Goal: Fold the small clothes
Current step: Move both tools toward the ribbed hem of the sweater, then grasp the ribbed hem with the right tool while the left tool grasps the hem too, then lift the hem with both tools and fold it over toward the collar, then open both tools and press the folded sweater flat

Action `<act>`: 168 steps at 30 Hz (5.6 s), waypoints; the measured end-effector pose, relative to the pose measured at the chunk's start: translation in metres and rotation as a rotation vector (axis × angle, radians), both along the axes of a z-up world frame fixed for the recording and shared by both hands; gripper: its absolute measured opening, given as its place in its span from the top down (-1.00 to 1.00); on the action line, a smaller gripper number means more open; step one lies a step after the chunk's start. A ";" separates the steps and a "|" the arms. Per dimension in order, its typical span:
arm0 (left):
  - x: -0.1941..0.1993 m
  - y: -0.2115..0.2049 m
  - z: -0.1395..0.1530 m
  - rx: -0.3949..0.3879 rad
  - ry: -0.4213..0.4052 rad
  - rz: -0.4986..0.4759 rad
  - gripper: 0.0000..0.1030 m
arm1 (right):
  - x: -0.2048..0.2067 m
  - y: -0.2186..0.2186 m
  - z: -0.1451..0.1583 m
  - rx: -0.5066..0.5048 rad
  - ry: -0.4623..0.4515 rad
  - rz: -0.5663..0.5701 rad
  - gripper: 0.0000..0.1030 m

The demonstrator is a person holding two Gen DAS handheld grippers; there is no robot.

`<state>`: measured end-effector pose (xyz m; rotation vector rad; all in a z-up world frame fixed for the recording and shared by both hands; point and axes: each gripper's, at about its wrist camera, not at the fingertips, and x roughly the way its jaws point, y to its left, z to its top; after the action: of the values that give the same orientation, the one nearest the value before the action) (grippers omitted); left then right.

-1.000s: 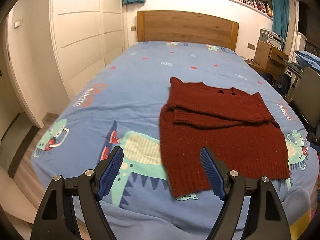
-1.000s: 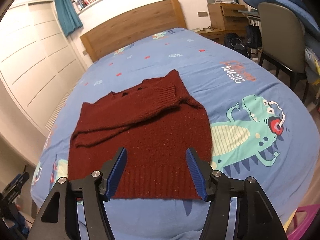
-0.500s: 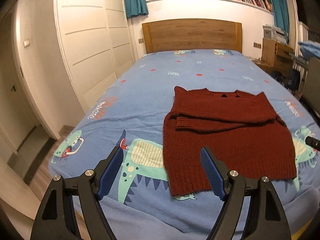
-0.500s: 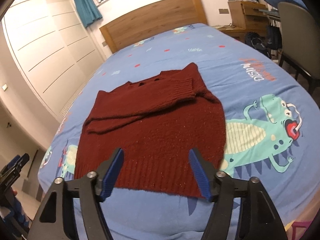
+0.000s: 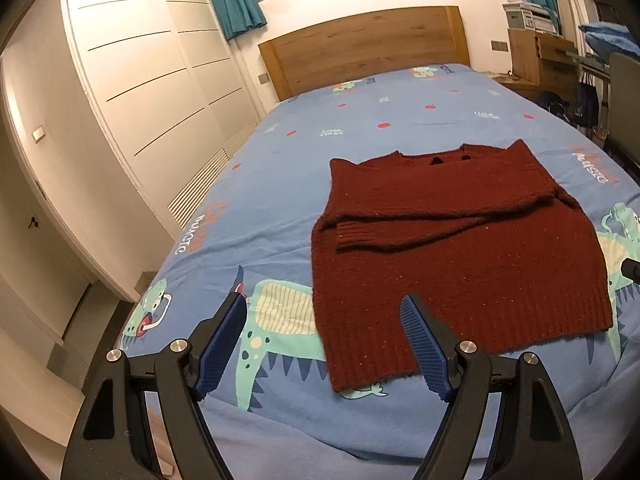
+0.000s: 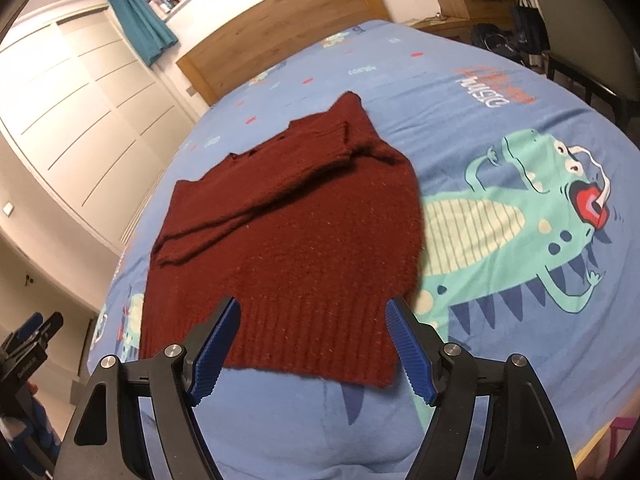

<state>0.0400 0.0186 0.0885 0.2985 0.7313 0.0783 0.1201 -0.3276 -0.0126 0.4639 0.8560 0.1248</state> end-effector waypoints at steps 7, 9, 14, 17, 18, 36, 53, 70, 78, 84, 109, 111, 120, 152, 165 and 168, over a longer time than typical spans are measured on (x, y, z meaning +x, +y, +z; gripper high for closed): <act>0.018 -0.011 -0.003 0.076 0.025 -0.027 -0.46 | 0.002 -0.018 -0.016 0.047 0.040 -0.022 -0.50; 0.024 -0.009 -0.004 0.087 0.038 -0.031 -0.46 | 0.002 -0.022 -0.021 0.069 0.052 -0.033 -0.50; 0.049 0.021 -0.014 0.014 0.159 -0.045 -0.46 | 0.008 -0.028 -0.029 0.096 0.083 -0.030 -0.50; 0.071 0.053 -0.029 -0.111 0.273 -0.041 -0.45 | 0.014 -0.029 -0.033 0.108 0.105 -0.016 -0.50; 0.078 0.062 -0.035 -0.148 0.305 -0.042 -0.45 | 0.016 -0.029 -0.034 0.109 0.110 -0.014 -0.50; 0.138 0.140 -0.158 -0.715 0.649 -0.020 -0.43 | 0.047 -0.032 -0.086 0.178 0.280 0.033 -0.50; 0.129 0.115 -0.176 -0.751 0.673 -0.089 -0.42 | 0.054 -0.033 -0.093 0.182 0.294 0.082 -0.53; 0.133 0.131 -0.182 -0.921 0.644 -0.063 -0.14 | 0.060 -0.015 -0.092 0.241 0.283 0.137 -0.49; 0.131 0.142 -0.185 -0.970 0.625 -0.049 0.02 | 0.053 -0.012 -0.097 0.313 0.278 0.134 -0.08; 0.126 0.157 -0.188 -1.026 0.610 -0.014 0.33 | 0.047 -0.034 -0.109 0.400 0.288 0.050 0.48; 0.128 0.147 -0.151 -1.004 0.543 -0.102 0.84 | 0.060 -0.027 -0.075 0.330 0.217 0.092 0.82; 0.134 0.147 -0.134 -1.003 0.515 -0.122 0.84 | 0.063 -0.030 -0.064 0.341 0.180 0.093 0.82; 0.178 0.137 -0.045 -0.954 0.363 -0.226 0.84 | 0.098 -0.034 0.004 0.350 0.002 0.117 0.82; 0.371 0.117 -0.134 -0.851 0.493 0.083 0.59 | 0.306 -0.053 -0.040 0.283 0.152 -0.086 0.60; 0.356 0.122 -0.087 -0.792 0.360 0.002 -0.06 | 0.297 -0.064 -0.011 0.173 0.066 -0.117 -0.24; 0.354 0.101 -0.087 -0.686 0.345 -0.036 -0.06 | 0.300 -0.042 0.000 0.065 0.037 -0.044 -0.29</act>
<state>0.3941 0.1198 0.0010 -0.3406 1.0460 -0.2631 0.4199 -0.3699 -0.0130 0.5467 0.8794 0.1035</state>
